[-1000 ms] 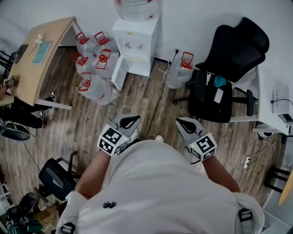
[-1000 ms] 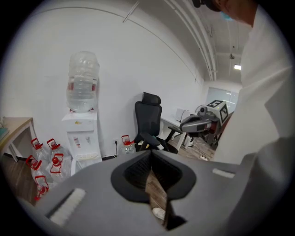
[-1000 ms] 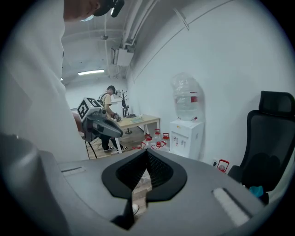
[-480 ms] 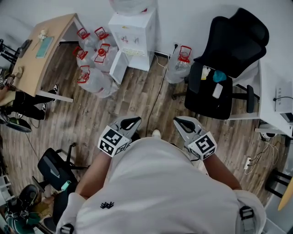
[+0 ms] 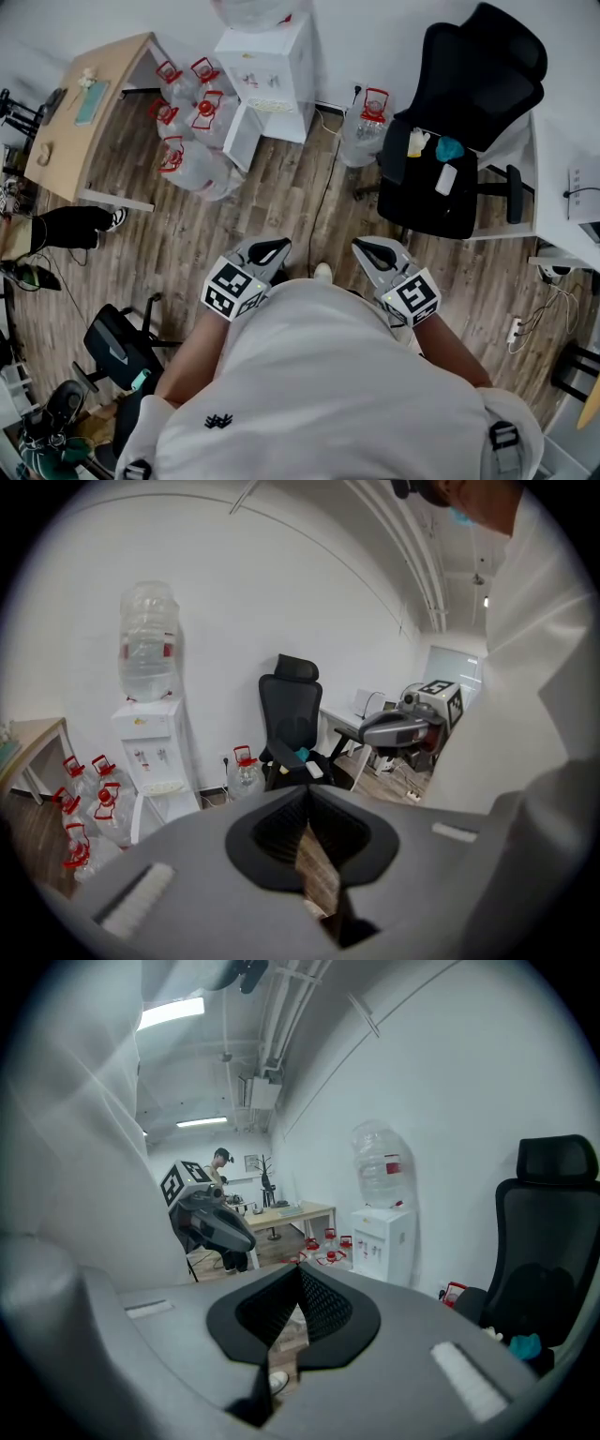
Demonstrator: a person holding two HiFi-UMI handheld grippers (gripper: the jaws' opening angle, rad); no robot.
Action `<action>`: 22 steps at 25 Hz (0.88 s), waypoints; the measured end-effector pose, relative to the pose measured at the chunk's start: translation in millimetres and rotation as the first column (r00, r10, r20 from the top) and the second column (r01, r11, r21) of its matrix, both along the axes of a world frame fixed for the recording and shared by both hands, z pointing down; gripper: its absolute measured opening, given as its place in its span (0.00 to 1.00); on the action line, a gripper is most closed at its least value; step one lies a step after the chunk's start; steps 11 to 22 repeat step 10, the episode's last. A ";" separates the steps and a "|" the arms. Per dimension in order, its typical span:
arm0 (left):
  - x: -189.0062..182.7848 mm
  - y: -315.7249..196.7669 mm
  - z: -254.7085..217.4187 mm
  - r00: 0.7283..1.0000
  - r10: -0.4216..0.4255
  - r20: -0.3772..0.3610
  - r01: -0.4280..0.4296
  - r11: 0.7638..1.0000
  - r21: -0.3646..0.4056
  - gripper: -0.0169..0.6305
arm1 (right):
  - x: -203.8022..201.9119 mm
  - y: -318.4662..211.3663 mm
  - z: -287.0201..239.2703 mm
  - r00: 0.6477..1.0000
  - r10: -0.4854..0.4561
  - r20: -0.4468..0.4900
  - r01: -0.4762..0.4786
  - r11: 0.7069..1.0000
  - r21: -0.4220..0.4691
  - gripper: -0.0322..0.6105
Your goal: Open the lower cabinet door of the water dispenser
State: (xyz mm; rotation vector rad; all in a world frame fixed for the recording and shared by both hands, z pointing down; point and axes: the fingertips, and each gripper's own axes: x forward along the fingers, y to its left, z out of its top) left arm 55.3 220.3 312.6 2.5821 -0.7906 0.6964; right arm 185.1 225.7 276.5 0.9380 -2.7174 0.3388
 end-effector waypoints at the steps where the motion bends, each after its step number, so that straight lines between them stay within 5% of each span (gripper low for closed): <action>1: 1.5 -0.2 0.0 1.000 0.003 0.001 -0.003 1.000 -0.001 0.12 | 0.6 -0.5 0.2 1.000 0.001 0.002 -0.001 1.000 -0.001 0.05; 22: -0.9 -3.7 3.2 1.000 0.003 0.011 -0.003 1.000 -0.003 0.12 | -1.9 -6.2 7.0 1.000 0.002 0.017 -0.002 1.000 -0.001 0.05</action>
